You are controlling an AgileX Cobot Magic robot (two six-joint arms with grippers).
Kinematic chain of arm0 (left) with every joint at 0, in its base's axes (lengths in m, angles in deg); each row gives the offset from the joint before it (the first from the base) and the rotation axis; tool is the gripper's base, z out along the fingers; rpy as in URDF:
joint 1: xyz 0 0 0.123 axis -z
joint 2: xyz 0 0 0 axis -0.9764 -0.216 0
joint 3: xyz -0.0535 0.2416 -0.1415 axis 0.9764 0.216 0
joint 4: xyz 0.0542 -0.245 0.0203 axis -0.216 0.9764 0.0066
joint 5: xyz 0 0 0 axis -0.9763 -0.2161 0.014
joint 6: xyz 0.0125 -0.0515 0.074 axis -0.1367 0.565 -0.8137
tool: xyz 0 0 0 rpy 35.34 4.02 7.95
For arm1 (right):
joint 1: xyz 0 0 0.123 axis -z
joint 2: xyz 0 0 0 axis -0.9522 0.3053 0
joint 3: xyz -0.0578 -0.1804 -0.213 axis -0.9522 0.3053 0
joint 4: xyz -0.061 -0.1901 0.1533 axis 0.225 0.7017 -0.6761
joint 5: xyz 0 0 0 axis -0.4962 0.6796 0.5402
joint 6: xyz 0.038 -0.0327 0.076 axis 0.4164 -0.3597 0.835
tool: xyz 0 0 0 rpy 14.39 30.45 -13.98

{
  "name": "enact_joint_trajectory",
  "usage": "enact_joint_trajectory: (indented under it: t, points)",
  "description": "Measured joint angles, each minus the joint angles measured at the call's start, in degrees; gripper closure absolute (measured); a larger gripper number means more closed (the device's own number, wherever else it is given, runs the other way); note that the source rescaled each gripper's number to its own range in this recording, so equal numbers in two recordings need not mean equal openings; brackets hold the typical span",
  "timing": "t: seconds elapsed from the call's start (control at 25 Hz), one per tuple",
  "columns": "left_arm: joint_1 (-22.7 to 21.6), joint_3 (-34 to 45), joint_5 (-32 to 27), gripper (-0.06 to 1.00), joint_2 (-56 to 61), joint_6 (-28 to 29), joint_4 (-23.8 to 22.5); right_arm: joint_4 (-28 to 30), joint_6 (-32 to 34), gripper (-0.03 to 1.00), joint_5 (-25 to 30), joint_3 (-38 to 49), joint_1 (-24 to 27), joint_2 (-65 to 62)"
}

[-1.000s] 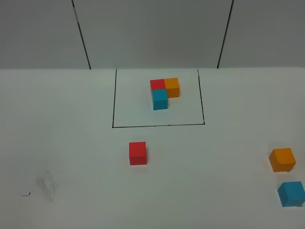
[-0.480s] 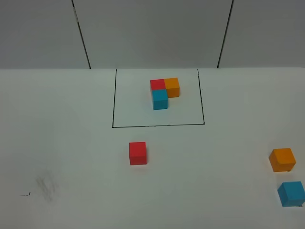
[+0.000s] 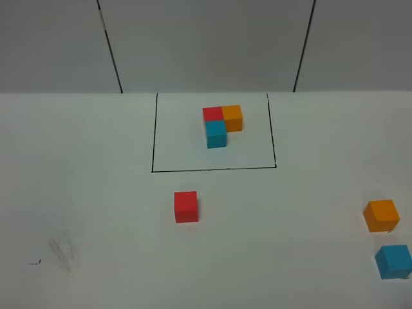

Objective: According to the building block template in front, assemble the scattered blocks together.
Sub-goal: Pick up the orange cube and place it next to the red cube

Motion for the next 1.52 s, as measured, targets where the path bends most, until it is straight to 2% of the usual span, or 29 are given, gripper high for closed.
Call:
enact_joint_trajectory:
  t: [0.36,0.84,1.2,1.52]
  points:
    - [0.0,0.02,0.0,0.09,0.0,0.0,0.0,-0.07,-0.23,0.26,-1.9,-0.92,0.0,9.9]
    - [0.0,0.02,0.0,0.09,0.0,0.0,0.0,-0.07,-0.26,0.26,-9.91,-0.92,0.0,18.29]
    - [0.0,0.02,0.0,0.09,0.0,0.13,0.0,-0.12,-1.83,0.26,-11.09,-1.05,0.0,26.05]
    - [0.0,0.02,0.0,0.09,0.0,0.13,0.0,-1.01,-2.18,0.26,-10.84,-9.96,0.0,29.43]
